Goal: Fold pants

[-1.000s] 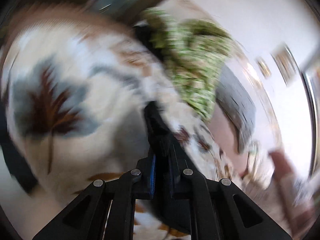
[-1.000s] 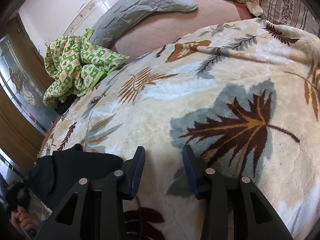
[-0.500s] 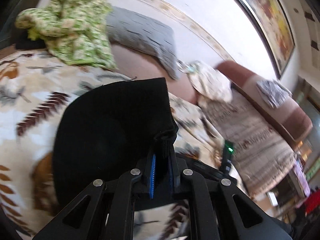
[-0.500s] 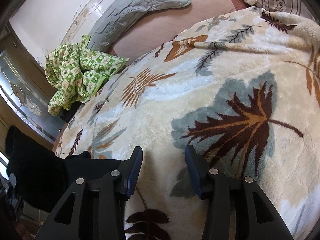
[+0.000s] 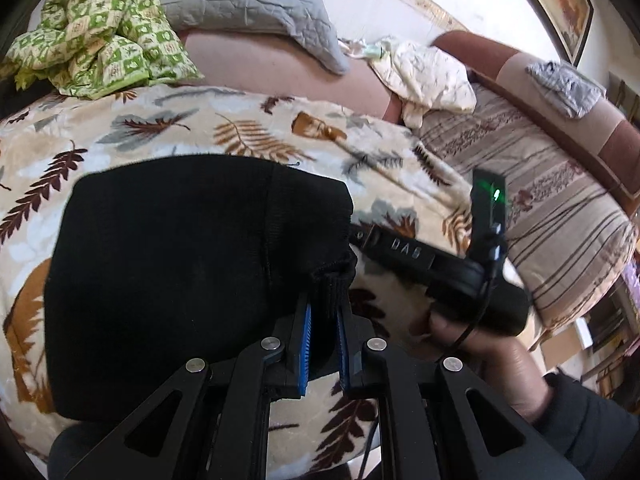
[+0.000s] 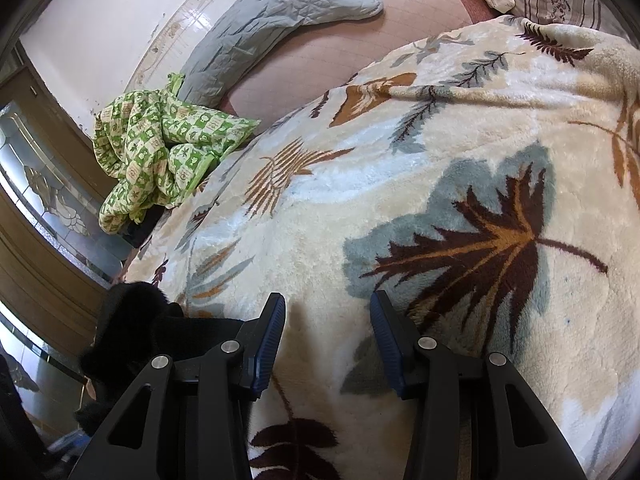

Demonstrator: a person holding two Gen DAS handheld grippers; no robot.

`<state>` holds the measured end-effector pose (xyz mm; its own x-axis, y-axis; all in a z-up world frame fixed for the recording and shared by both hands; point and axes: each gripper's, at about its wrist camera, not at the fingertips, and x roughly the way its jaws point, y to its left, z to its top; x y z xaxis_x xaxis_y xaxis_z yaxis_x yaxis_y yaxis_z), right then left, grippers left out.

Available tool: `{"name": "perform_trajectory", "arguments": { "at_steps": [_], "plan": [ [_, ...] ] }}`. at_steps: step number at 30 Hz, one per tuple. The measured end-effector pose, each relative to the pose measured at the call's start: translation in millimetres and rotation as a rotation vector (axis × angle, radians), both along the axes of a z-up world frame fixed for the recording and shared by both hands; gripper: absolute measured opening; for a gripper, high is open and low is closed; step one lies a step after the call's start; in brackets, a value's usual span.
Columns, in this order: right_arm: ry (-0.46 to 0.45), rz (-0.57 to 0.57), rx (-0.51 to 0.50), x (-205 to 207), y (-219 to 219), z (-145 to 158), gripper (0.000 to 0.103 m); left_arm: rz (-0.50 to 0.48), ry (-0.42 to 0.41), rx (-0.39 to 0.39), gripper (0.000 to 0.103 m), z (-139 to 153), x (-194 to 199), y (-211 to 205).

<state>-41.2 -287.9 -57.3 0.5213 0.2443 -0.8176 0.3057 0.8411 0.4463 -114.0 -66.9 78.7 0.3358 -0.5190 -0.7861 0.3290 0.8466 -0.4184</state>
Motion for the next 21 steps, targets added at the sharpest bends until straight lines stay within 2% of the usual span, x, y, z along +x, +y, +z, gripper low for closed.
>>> {"name": "perform_trajectory", "arguments": {
  "at_steps": [2,3,6,9,11,12,14,15,17,19,20,21],
  "plan": [
    [-0.003,-0.001,0.0,-1,1,1,0.046,-0.011,0.015,-0.001,0.012,-5,0,-5],
    [-0.005,0.0,0.0,-1,0,1,0.046,-0.018,0.029,-0.013,0.02,-9,2,-6],
    [-0.007,0.001,-0.003,-1,-1,0,0.046,-0.048,0.07,-0.107,0.039,-9,2,-3],
    [-0.012,-0.001,0.002,-3,-1,2,0.045,-0.06,0.124,-0.224,0.042,-4,4,11],
    [-0.014,-0.011,-0.007,-5,-1,6,0.042,-0.001,0.113,-0.276,0.043,6,1,37],
    [-0.022,-0.031,-0.049,-8,0,15,0.044,0.045,0.097,-0.296,0.044,10,-1,53],
    [-0.09,-0.026,-0.13,-18,6,38,0.044,0.186,0.076,-0.332,0.047,16,-3,95],
    [-0.16,0.011,-0.164,-24,13,56,0.044,0.252,0.082,-0.349,0.047,15,-4,111],
    [-0.268,0.118,-0.22,-35,35,84,0.043,0.388,0.143,-0.401,0.045,5,0,142],
    [-0.374,0.284,-0.245,-51,66,105,0.036,0.443,0.217,-0.405,0.028,-12,9,151],
    [-0.406,0.397,-0.235,-58,84,111,0.019,0.465,0.25,-0.383,0.015,-20,11,151],
    [-0.406,0.464,-0.23,-60,96,111,0.003,0.487,0.285,-0.365,0.012,-28,13,150]
  ]
}}
